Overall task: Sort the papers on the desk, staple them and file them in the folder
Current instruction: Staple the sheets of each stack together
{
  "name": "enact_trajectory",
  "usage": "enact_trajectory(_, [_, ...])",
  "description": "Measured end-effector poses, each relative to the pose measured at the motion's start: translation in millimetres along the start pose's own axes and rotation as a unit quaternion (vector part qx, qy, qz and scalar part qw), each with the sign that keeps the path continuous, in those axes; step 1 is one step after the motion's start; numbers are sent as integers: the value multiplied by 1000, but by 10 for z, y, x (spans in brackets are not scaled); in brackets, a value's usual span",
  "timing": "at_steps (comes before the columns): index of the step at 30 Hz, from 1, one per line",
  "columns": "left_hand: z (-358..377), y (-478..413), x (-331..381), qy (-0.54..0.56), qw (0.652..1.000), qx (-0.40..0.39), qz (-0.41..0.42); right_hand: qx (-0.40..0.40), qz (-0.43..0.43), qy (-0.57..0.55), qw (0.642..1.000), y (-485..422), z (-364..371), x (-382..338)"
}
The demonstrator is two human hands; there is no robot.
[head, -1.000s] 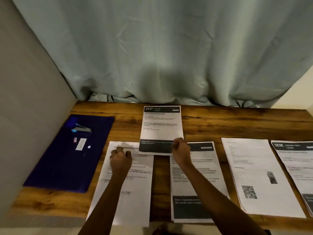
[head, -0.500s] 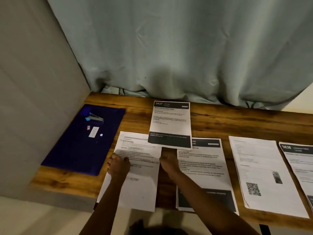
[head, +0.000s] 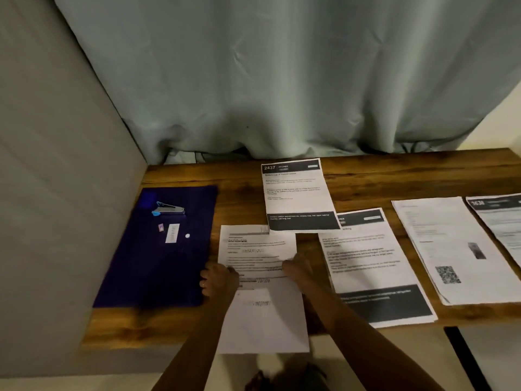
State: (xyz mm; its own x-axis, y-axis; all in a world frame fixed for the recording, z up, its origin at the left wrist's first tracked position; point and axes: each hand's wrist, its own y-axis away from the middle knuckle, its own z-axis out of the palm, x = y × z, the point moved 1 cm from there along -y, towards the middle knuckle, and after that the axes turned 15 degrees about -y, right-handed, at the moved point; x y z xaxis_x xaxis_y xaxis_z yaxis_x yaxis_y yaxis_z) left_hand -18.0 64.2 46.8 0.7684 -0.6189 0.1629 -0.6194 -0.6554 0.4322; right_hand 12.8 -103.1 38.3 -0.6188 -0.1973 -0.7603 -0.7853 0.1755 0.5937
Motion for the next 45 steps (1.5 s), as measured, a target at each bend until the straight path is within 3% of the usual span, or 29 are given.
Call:
enact_trajectory(5, [-62, -162, -181, 90, 987, -53, 123, 32, -25, -26, 999, 98, 8, 36])
enact_trajectory(11, [-354, -171, -429, 284, 928, -127, 204, 17, -111, -137, 984, 340, -13, 99])
enact_trajectory(17, [-984, -196, -308, 390, 853, -60, 343, 32, -232, -250, 939, 541, -43, -422])
enact_trajectory(21, [-1288, -131, -108, 428, 805, -7, 410, 16, -338, -308, 889, 665, -96, -859])
enact_trajectory(24, [-1280, -126, -67, 431, 793, 10, 432, 14, -364, -313, 877, 640, -91, -905])
enact_trajectory(31, [-901, -145, -205, 403, 822, 0, 402, -15, -341, -274, 899, 610, 4, -633])
enact_trajectory(36, [-898, -122, -229, 411, 825, 1, 387, -3, -351, -263, 899, 563, -44, -663])
enact_trajectory(45, [-1465, -6, -37, 483, 763, 4, 429, -33, -401, -288, 869, 810, -249, -1181])
